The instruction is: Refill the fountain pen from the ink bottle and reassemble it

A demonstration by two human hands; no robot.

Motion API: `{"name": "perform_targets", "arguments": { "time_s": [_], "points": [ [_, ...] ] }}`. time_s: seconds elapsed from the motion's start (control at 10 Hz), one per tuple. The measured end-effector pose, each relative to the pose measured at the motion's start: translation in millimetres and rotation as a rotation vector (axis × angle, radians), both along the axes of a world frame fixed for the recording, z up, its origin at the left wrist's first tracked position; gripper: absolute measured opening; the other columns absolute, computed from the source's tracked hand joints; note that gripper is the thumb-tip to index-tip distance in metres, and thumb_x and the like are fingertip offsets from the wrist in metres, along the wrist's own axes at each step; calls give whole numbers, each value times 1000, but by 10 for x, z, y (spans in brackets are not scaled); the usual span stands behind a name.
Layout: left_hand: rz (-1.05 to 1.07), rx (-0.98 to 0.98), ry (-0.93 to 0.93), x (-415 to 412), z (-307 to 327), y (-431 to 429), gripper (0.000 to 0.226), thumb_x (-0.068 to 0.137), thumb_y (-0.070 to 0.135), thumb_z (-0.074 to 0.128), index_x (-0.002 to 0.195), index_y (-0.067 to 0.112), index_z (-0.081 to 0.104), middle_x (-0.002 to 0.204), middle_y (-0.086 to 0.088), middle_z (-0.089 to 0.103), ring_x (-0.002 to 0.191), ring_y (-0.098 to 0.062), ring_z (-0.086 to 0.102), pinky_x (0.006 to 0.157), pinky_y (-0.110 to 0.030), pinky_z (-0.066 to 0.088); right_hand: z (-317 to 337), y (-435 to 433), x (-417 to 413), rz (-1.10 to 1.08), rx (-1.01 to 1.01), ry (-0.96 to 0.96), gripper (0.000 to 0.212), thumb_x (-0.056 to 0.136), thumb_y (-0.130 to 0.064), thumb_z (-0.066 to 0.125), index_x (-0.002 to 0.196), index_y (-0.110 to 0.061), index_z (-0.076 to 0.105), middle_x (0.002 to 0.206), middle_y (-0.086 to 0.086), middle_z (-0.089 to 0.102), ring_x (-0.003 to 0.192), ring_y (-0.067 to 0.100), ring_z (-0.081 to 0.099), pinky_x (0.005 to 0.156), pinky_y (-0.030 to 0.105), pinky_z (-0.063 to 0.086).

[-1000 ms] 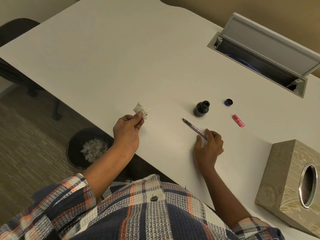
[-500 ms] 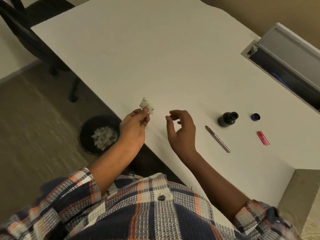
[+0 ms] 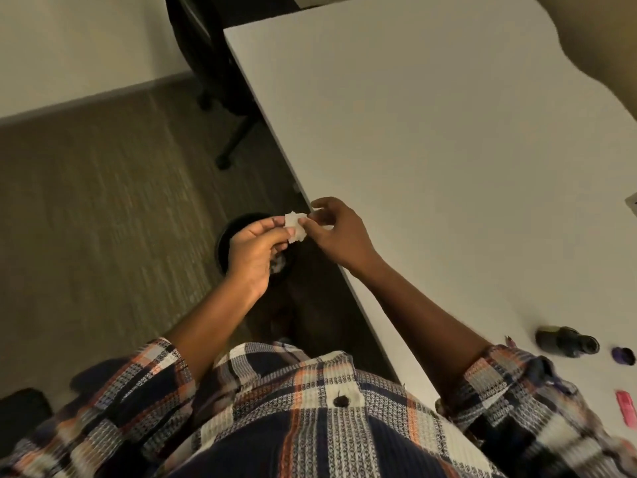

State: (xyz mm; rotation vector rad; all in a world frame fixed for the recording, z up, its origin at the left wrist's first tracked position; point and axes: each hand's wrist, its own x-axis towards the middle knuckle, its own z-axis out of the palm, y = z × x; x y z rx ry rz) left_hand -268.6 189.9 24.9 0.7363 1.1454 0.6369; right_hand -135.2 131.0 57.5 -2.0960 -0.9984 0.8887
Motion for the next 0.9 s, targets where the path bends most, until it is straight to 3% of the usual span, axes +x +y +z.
{"name": "perform_targets", "arguments": {
  "time_s": [0.2,0.4,0.5,0.6,0.7,0.8,0.9],
  "points": [
    [-127,32,109,-353,-172,511,18,76,-4,68,84,12,69,67,6,72,70,-8,66,67,-21,48,-156,610,-113,178,-109,58,29,80,-32,74,103,-15,71,96,2,73,89,14,67,83,31,54],
    [-149,75,144,-568,-335,877,19,75,-4,69,82,14,70,69,4,71,69,-10,64,67,-20,50,-276,1071,-344,312,-157,14,21,80,-27,73,96,-14,72,94,2,72,87,15,66,80,32,55],
    [-160,65,135,-616,-452,1050,19,75,-3,70,83,15,70,70,5,72,69,-8,65,68,-20,52,-376,1300,-418,311,-183,-1,15,79,-22,72,91,-13,71,87,1,69,80,13,64,69,27,53],
    [-141,61,211,-705,-593,1220,20,79,5,70,98,10,68,79,6,70,73,-1,64,61,-11,48,-517,1492,-509,283,-218,-23,14,77,-19,70,90,-14,68,87,2,68,81,17,64,73,32,54],
    [-94,112,316,-775,-727,1322,25,80,8,70,104,4,67,82,4,66,76,-3,61,66,-11,47,-621,1606,-572,290,-261,-52,13,77,-21,68,90,-18,64,87,0,65,86,20,63,84,43,54],
    [-66,153,417,-814,-814,1401,24,81,6,70,103,-3,66,78,1,64,73,-7,58,74,-20,47,-714,1706,-616,344,-330,-105,18,81,-21,65,98,-17,62,91,-2,62,94,22,60,93,49,48],
    [-91,189,553,-810,-923,1524,22,89,15,61,99,-4,67,86,-17,69,78,-24,63,75,-29,43,-798,1863,-630,359,-381,-149,33,82,-22,67,112,-12,60,109,5,64,104,26,59,95,47,47]
  ]
}}
